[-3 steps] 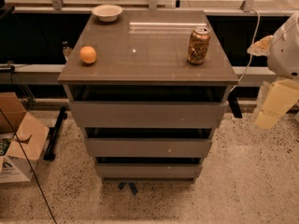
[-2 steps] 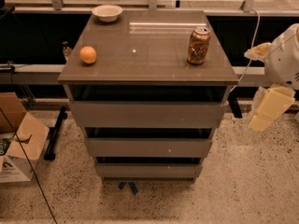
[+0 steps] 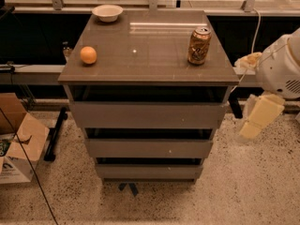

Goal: Open middle drawer

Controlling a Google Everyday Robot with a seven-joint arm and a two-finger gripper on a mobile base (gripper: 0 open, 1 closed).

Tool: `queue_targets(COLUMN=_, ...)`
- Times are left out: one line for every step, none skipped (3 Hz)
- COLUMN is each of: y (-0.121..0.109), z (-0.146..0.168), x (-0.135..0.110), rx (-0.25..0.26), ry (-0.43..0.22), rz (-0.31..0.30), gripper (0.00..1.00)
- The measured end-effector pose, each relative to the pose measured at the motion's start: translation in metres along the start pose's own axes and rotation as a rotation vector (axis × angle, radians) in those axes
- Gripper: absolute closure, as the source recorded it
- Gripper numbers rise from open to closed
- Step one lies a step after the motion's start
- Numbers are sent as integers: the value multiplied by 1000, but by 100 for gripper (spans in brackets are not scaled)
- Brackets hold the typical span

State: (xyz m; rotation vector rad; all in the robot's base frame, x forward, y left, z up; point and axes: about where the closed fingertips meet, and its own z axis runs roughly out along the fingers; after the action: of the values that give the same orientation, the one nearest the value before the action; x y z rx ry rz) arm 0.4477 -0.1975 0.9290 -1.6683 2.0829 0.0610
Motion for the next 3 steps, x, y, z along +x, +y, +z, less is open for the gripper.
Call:
queue_targets(y=19, z=33, x=-4, rx=-85, ry=-60, rz=1, gripper=0)
queue_targets(y=43, z=95, x=-6, rx=-162, ry=-95, rz=4, gripper=0)
queue_targets(y=44, z=98, x=-6, rx=-163, ry=-95, rz=5, gripper=0)
